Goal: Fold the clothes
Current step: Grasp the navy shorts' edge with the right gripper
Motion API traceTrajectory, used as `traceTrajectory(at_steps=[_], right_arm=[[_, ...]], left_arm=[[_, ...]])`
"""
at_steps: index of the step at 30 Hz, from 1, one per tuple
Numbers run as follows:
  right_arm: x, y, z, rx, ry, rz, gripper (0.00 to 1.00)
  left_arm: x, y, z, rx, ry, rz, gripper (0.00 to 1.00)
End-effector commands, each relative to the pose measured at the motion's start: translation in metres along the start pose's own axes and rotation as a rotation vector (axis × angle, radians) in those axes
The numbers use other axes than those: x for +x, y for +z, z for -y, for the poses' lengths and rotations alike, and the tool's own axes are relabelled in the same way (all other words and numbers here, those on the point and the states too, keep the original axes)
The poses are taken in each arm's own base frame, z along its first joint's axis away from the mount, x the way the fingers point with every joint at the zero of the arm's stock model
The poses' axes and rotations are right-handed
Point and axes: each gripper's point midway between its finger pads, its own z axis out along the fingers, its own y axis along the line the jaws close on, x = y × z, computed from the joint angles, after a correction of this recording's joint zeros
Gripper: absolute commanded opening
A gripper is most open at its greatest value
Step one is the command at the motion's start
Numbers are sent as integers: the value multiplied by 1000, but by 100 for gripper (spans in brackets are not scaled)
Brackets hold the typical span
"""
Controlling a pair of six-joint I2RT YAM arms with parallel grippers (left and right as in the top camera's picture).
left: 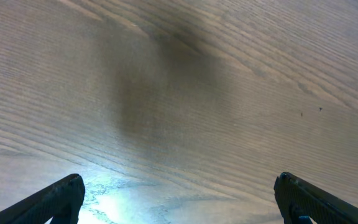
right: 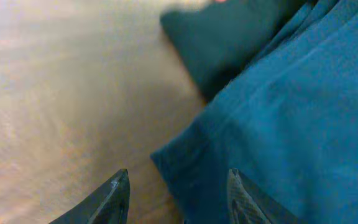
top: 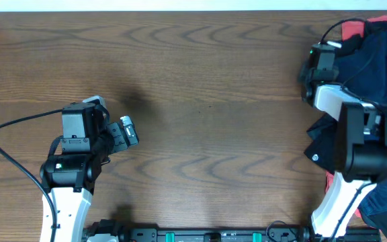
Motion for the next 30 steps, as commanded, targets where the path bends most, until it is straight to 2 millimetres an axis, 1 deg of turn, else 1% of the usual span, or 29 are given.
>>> traceTrajectory(at_steps=[1,8,11,13,15,16,17,18,21,23,25,27,28,30], right_arm=[[10,14,10,35,6,-17,50],[0,14,19,84,22,26,49],[-1,14,22,90,27,27,47],[-1,15,26,102,48,27,41],[-1,15,29,108,53,28,34],[-1,16,30,110,54,27,23],[-1,16,31,112,55,26,10],[-1,16,31,112,55,26,1],[-2,15,29,106,54,28,1],[-4,12,20,61,37,25,1],[-14,3,6,-30,7,32,1],[-32,-9,1,-78,12,67,1],[-44,-19,-1,-96,14,94,1],[-66,-40,-17,-185,-48,146,1]], left_arm=[[-5,-4,3,13,-8,12,99],[-5,-4,3,13,-7,12,99],[-5,-4,3,13,-7,12,99],[-5,-4,3,13,-7,12,99],[-5,-4,3,13,-7,12,99],[-5,-4,3,13,-7,12,99],[-5,-4,3,13,-7,12,99],[-5,-4,3,13,-7,12,99],[-5,-4,3,13,-7,12,99],[-5,-4,3,13,-7,12,99],[-5,-4,3,14,-7,12,99],[-5,-4,3,13,-7,12,99],[-5,-4,3,13,-7,13,98],[-5,-4,3,13,-7,12,98]])
